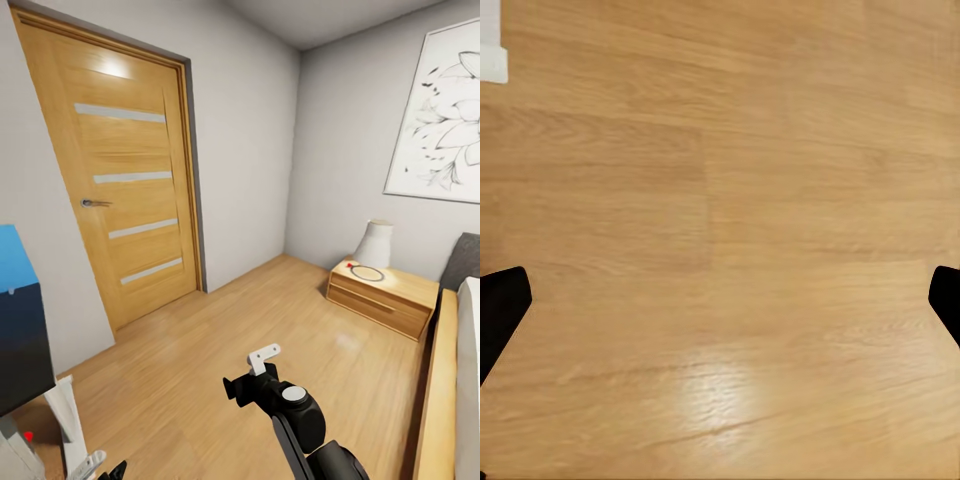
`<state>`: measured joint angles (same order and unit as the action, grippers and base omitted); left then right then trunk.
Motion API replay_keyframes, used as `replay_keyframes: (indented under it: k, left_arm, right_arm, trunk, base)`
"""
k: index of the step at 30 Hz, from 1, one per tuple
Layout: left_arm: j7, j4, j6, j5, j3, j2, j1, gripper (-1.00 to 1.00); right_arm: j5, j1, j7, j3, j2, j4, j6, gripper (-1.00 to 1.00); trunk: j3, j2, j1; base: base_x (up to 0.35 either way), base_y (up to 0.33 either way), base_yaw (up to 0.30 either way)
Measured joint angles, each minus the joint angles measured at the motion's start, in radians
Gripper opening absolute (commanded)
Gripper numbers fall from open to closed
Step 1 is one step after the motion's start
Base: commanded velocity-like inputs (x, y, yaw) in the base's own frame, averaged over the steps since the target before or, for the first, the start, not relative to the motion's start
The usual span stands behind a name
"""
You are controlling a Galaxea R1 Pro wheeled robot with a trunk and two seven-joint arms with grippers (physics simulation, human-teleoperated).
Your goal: In the bedroom, organize the workspace by keeping the computer under the desk, ensuring the monitor is on the desk, placing the keyboard on the desk next to the monitor, placing the mouse on the desk next to the keyboard, moving the folder from the swivel chair onto the desk next to the mouse, stacking the notebook on top of the folder with the pen on top of the notebook, and positioning the swivel chair next to the desk.
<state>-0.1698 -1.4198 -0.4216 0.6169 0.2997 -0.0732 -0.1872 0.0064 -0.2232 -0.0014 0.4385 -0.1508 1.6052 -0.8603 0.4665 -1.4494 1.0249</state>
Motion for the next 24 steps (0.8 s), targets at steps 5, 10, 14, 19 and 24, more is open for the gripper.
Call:
replay_keyframes:
  k: [5,10,14,19,24]
  left_arm:
    - [0.001,0.0,0.0,-0.001,0.0,-0.001,0.0,1.0]
    - [0.001,0.001,0.001,-0.001,0.0,-0.002,0.0,1.0]
    - [0.002,0.001,0.001,-0.002,0.0,-0.001,0.0,1.0]
    - [0.002,0.003,0.001,-0.002,0.0,-0.001,0.0,1.0]
    - [0.003,0.006,0.001,-0.003,0.0,-0.001,0.0,1.0]
  right_arm:
    - [0.0,0.0,0.0,-0.002,0.0,0.0,0.001,1.0]
    - [-0.003,0.0,0.0,-0.002,0.001,0.0,0.003,1.0]
    - [-0.003,0.0,0.0,-0.002,0.001,0.001,0.005,1.0]
    - [-0.004,0.0,0.0,-0.001,0.001,0.001,0.007,1.0]
    - [-0.004,0.0,0.0,-0.002,0.001,0.001,0.008,1.0]
  trunk:
    - [0.0,0.0,0.0]
    - [0.0,0.0,0.0]
    - [0.0,0.0,-0.001]
    - [0.0,0.0,-0.001]
    - [0.0,0.0,-0.001]
  base:
    - [0.16,0.0,0.091]
    - [0.282,0.0,0.028]
    - [0.319,0.0,0.01]
    - [0.331,0.0,0.004]
    - [0.337,0.0,0.001]
